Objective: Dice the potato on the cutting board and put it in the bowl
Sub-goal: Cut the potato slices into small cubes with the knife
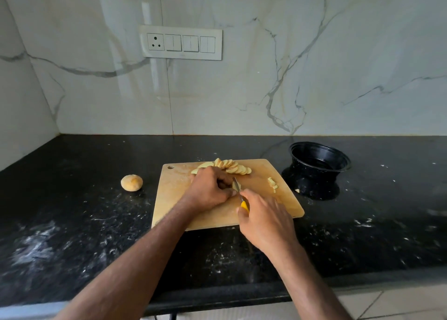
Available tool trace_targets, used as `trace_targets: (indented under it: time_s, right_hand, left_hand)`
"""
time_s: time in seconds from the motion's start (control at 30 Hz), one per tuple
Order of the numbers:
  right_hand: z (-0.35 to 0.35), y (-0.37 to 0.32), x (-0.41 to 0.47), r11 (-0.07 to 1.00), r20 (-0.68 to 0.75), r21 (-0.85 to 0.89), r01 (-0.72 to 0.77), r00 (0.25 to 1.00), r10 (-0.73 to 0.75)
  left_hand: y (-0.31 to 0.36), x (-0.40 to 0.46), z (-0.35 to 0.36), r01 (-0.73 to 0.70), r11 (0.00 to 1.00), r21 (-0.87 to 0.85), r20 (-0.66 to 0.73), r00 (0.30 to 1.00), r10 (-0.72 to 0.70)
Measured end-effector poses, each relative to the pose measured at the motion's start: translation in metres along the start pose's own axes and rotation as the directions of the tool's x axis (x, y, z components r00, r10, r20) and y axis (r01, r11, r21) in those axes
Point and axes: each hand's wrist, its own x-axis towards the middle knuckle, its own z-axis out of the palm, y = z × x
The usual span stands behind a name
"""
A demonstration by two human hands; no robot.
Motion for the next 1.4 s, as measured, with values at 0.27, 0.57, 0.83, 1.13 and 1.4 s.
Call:
trace_targets:
  time_s: [0.27, 0.57, 0.83, 1.13, 1.4]
  right_hand:
    - [0.006, -0.006, -0.002, 1.000, -0.065, 0.002, 0.011, 0.998, -0.010]
    - [0.005, -0.001, 0.005, 0.995, -0.053, 0.090, 0.039, 0.998, -0.034]
    - [0.011, 0.004, 0.012, 0.994, -0.009, 0.104, 0.047, 0.999, -0.046]
    - [0.009, -0.001, 0.006, 0.995, -0.020, 0.088, 0.046, 0.999, -0.044]
    - [0.000, 0.013, -0.026, 0.990, -0.029, 0.128, 0.061, 0.998, -0.058]
  left_hand:
    - [0.000, -0.001, -0.003, -0.074, 0.997, 0.003, -0.013, 0.997, 0.074]
    - [-0.005, 0.003, -0.001, -0.065, 0.998, -0.012, -0.004, 0.998, 0.065]
    - [-0.007, 0.008, 0.001, -0.030, 0.999, 0.040, 0.067, 0.997, 0.027]
    - [-0.002, 0.004, 0.007, 0.058, 0.995, 0.079, -0.034, 0.998, -0.055]
    - [0.002, 0.002, 0.005, 0.055, 0.995, 0.080, -0.012, 0.998, -0.054]
